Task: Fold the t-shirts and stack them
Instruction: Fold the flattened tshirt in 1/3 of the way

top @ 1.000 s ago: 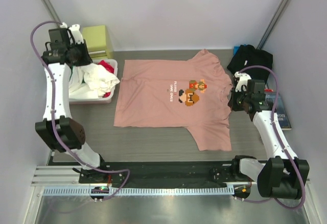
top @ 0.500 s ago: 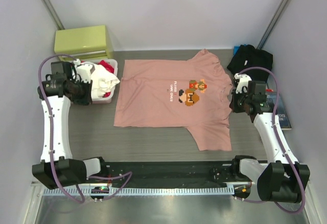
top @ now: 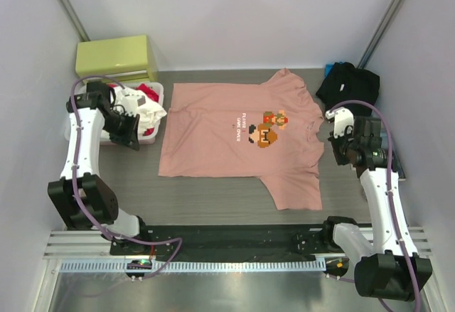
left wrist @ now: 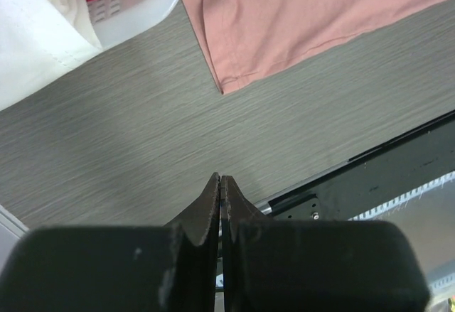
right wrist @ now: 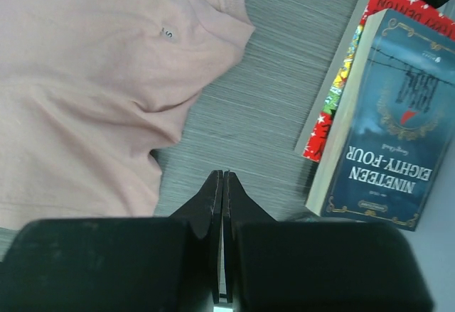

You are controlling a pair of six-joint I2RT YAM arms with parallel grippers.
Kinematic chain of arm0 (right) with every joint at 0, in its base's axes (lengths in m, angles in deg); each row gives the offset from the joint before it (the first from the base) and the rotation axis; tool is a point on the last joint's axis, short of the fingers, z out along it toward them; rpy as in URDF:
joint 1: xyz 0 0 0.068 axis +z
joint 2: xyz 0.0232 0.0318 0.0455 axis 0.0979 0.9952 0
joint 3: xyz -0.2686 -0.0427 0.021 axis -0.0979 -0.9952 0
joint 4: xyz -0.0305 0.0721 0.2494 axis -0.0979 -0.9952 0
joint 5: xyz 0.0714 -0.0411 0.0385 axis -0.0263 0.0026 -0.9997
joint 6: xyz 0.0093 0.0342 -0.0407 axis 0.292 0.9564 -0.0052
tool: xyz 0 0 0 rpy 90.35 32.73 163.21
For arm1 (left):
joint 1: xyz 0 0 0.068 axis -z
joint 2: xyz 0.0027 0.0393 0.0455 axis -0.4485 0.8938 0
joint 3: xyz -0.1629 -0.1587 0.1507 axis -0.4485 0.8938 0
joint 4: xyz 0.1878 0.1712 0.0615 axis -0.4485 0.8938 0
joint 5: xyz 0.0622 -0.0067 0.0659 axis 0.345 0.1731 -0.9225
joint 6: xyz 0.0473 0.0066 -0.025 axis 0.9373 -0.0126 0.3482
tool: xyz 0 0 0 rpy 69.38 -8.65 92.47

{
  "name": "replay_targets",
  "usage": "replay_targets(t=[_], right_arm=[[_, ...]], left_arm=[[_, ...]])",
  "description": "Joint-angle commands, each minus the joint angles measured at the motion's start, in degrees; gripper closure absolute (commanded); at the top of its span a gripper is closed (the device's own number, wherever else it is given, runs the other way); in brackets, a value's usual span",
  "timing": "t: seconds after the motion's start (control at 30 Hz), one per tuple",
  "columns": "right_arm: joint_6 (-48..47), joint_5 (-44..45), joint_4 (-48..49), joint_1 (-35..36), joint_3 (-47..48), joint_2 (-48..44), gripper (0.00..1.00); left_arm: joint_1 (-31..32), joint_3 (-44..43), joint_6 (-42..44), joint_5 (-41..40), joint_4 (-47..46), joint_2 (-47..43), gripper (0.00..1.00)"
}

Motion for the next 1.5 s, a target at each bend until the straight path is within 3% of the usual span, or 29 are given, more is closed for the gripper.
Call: replay_targets(t=[0.0, 0.17, 0.3, 0.57, 0.63, 0.77, 0.87, 0.97, 1.13, 1.23, 1.27, 1.37, 1.47], right_arm=[[-5.0, 3.6, -3.1, -0.2, 2.5, 0.7, 0.96], [-4.1, 2.2, -3.0, -0.2, 1.3, 1.1, 0.96], [-5.6, 2.6, -3.2, -0.2, 0.5, 0.5, 0.97], [-15.5, 4.9, -13.5, -0.3, 2.5, -2.1, 0.94], [-16.2, 3.7, -16.2, -0.3, 3.0, -4.0, 0.77], [-16.6, -1.7, -18.9, -0.3, 4.8, -11.8, 0.58], [-16.6, -6.5, -23.2, -0.3, 7.0, -12.8, 0.39], [-16.2, -7.3, -25.0, -0.3, 7.7, -13.0, 0.31], [-13.1, -9.1, -27.3, -0.3, 7.8, -12.2, 0.28], [-8.2, -8.2, -26.9, -0.3, 8.2, -8.2, 0.28], [-8.1, -9.4, -27.5, -0.3, 8.5, -6.8, 0.28], [-7.6, -12.3, -27.4, -0.3, 9.9, -4.7, 0.27], [-6.9, -11.8, -25.0, -0.3, 10.5, -4.4, 0.27]], left_arm=[[-0.4, 1.7, 3.9, 2.1, 11.2, 4.4, 1.0], [-0.4, -1.4, 7.4, 4.6, 17.7, 11.0, 1.0], [-0.4, -1.9, 6.5, 4.8, 15.8, 9.3, 1.0], [-0.3, 1.9, 6.1, 1.8, 12.7, 8.4, 1.0], [-0.3, 2.4, 4.3, 1.2, 9.6, 7.6, 1.0], [-0.3, 4.6, -2.1, 1.1, -0.9, 4.1, 1.0], [-0.3, 5.3, -6.3, 2.1, -6.4, 1.8, 1.0], [-0.3, 8.1, -12.0, 1.5, -14.3, -3.4, 1.0], [0.1, 13.0, -15.8, 1.6, -22.1, -10.7, 1.0], [0.9, 13.3, -16.6, 2.8, -18.7, -9.4, 1.0], [1.3, 12.2, -15.8, 3.7, -10.8, -7.5, 1.0], [1.5, 8.2, -9.9, 8.4, -1.0, 0.5, 1.0], [1.4, 8.0, -8.9, 8.0, -1.4, 1.9, 1.0]])
